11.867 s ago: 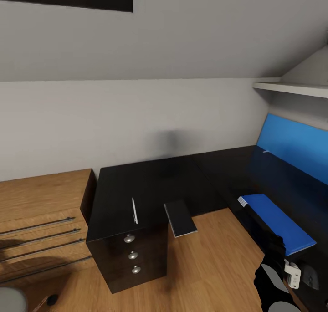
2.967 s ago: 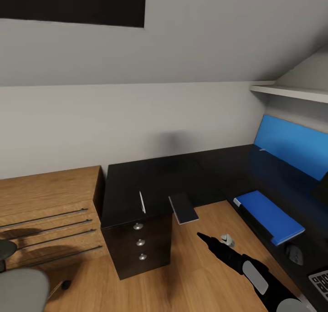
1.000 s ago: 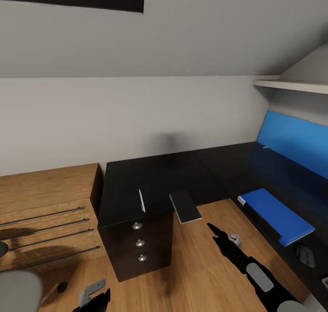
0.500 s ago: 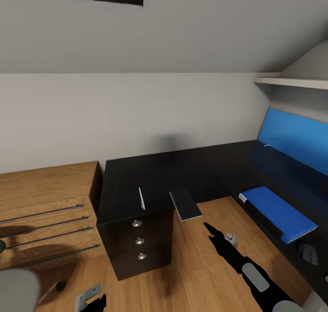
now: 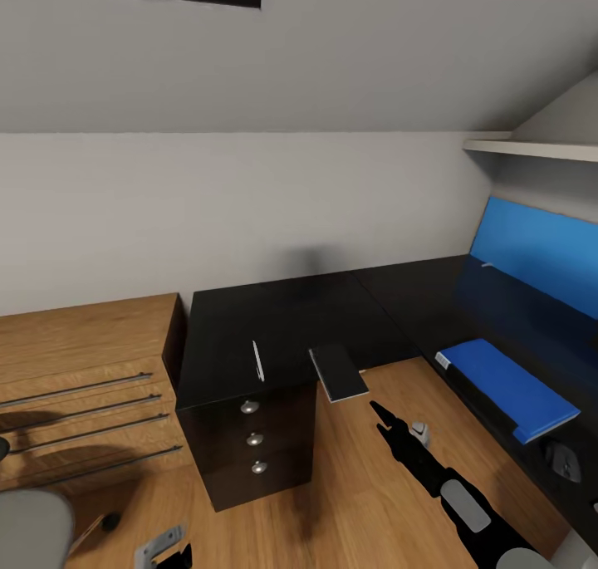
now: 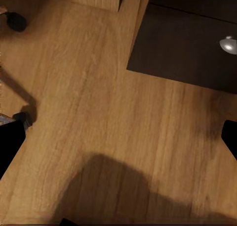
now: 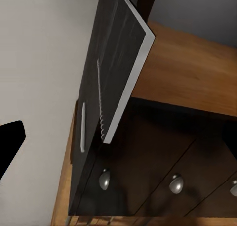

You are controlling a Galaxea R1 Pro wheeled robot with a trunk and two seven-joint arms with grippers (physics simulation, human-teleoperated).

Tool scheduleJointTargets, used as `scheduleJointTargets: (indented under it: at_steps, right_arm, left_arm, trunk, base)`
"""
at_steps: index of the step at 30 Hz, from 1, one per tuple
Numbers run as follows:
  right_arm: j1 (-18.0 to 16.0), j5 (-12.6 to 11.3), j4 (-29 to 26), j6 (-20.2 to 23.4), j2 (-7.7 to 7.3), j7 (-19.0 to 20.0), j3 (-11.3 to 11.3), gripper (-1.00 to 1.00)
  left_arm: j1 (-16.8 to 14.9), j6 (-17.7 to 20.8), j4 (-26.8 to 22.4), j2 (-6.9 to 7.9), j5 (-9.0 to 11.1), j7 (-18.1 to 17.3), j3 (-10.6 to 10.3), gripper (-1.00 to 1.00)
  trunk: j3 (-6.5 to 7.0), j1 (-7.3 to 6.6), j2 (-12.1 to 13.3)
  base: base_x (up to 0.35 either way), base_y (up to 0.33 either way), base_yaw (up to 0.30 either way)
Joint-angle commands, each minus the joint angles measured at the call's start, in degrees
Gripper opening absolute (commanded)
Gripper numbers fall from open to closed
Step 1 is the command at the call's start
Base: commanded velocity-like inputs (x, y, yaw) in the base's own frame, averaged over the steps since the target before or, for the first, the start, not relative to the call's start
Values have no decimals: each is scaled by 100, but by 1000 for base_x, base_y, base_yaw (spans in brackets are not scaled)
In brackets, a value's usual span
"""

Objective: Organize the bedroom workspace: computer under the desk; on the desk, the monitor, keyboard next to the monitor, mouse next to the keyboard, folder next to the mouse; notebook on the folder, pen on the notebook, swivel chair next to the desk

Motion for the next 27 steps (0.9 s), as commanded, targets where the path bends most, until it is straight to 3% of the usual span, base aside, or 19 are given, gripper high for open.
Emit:
scheduleJointTargets:
  at_steps: [1,9,19,27]
  right_arm:
    - [-4,-59,1,35,-6,10,25,100]
    - [-4,-54,2,35,-9,16,21,100]
    - [-4,-54,10,35,-6,17,24,100]
    - [-4,-54,10,35,-6,17,25,100]
  left_arm:
    - [-1,29,3,1,43,10,11,100]
    - [-1,25,135,27,43,-14,29,100]
    - [-1,19,159,27,43,-32,36,100]
    - [-1,24,160,27,55,-33,50,100]
  trunk:
    - [-6,0,-3]
    - [-6,0,-3]
    - [-6,0,-3]
    - [-6,0,-3]
  base:
    - [0,0,0]
    - [16,8,0]
    - [202,115,0]
    - [39,15,0]
